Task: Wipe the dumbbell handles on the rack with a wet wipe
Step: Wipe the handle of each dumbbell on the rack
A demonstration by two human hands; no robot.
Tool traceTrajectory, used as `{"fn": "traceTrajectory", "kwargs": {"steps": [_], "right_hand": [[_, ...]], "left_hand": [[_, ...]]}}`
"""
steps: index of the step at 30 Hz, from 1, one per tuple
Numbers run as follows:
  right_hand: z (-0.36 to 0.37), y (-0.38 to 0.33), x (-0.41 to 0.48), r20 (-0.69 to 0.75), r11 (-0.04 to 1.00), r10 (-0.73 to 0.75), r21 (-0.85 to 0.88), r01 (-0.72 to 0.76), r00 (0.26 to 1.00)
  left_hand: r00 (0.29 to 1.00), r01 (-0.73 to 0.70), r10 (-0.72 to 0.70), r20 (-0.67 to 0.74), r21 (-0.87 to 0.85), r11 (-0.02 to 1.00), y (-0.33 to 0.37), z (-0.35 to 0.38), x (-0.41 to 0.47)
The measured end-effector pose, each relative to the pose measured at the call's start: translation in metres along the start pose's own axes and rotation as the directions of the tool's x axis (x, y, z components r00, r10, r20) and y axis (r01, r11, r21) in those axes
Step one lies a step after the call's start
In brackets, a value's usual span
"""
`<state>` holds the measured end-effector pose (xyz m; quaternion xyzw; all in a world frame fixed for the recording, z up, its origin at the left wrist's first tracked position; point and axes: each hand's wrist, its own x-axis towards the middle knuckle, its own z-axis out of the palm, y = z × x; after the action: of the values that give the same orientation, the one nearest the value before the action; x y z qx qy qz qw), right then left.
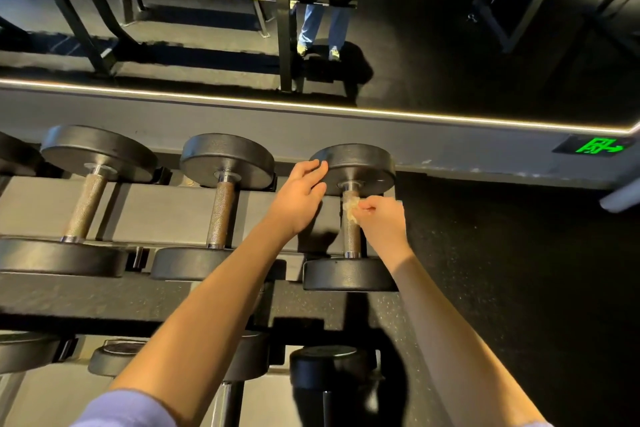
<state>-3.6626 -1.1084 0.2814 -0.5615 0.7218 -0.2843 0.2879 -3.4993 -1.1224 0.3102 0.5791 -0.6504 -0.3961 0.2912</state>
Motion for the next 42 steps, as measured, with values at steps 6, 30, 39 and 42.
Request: {"fn": "traceTrajectory", "kwargs": {"steps": [6, 30, 39, 42], "right_hand": [[0.003, -0.018, 0.023, -0.153, 0.999, 0.006, 0.038, -0.001, 0.988], [-0.013, -0.011, -0.013, 0.096, 0.997, 0.075, -0.01, -0.074, 0.993], [-0.017, -0.014, -0.023, 0.252, 0.946, 0.168, -0.312, -0.085, 0.953], [-0.019, -0.016, -0.021, 0.289, 0.941, 0.159, -0.335, -0.056, 0.944]], "left_hand": [[1.0, 0.005, -0.005, -0.017, 0.0, 1.0, 0.002, 0.002, 0.0], [0.998, -0.06, 0.062, -0.02, 0.057, 0.997, -0.005, 0.004, 0.001], [0.995, -0.096, 0.097, -0.003, 0.091, 0.991, -0.009, 0.004, -0.001], [0.995, -0.101, 0.102, 0.001, 0.071, 0.992, -0.011, 0.004, -0.001]]}}
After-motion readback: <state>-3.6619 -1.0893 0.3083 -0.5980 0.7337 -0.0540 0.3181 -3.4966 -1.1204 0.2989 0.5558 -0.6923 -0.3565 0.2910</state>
